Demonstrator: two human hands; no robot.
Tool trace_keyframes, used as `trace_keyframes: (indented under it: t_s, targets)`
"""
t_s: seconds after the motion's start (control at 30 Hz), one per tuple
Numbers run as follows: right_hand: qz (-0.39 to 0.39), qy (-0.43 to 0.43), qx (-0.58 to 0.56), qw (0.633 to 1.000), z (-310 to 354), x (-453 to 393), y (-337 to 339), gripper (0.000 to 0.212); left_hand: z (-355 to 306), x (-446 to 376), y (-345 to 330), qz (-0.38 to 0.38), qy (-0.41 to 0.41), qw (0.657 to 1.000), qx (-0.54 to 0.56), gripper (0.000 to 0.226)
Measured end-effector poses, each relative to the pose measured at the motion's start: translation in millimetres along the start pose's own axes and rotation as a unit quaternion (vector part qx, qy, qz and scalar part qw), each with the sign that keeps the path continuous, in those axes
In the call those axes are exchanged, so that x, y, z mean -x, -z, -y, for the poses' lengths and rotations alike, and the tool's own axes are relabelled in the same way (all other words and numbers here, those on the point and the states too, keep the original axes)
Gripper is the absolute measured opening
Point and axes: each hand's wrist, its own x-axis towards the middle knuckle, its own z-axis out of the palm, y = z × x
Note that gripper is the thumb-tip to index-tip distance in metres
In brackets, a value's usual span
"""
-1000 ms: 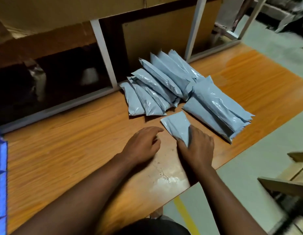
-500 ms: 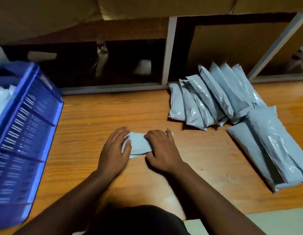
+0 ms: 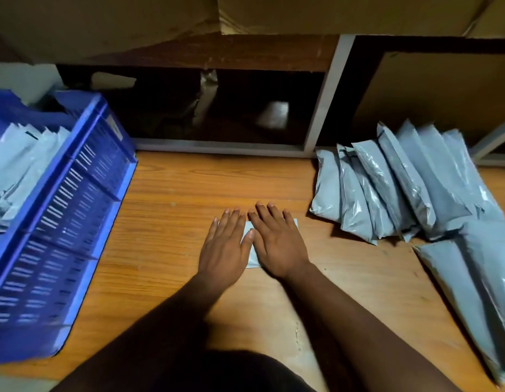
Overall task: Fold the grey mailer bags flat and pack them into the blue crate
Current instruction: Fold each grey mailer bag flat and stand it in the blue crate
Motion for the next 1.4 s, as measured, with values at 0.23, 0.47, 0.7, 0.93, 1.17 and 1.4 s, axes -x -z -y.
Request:
trace_keyframes:
  t_s: [0.23, 0.47, 0.7, 0.93, 1.17, 1.4]
  targets:
    - [-0.027, -0.022, 0.024, 0.999, 5, -4, -4, 0.054, 7, -3, -11, -0.042, -0.036, 0.998, -0.020, 0.057]
    - [-0.021, -0.028, 0.045, 0.998, 4, -9, -9, 0.056, 4, -11, -14, -0.054, -0.033, 0.998, -0.020, 0.057]
    - [-0.007, -0.035, 0.020, 0.999, 7, -7, -10, 0.056, 3, -7, -7, -0.020, -0.028, 0.999, -0.032, 0.061]
    - [-0.001, -0.032, -0.038, 0.999, 3, -8, 8, 0.056, 12, -3, 7, -0.033, -0.045, 0.997, 0.062, 0.064]
    - [-0.028, -0.045, 0.019, 0.998, 12, -4, -11, 0.055, 4, -6, -1, -0.001, -0.036, 0.999, -0.026, 0.073]
    - [-0.019, -0.040, 0.009, 0.999, 10, -6, -12, 0.056, 5, -9, -5, 0.007, -0.034, 0.998, -0.044, 0.066]
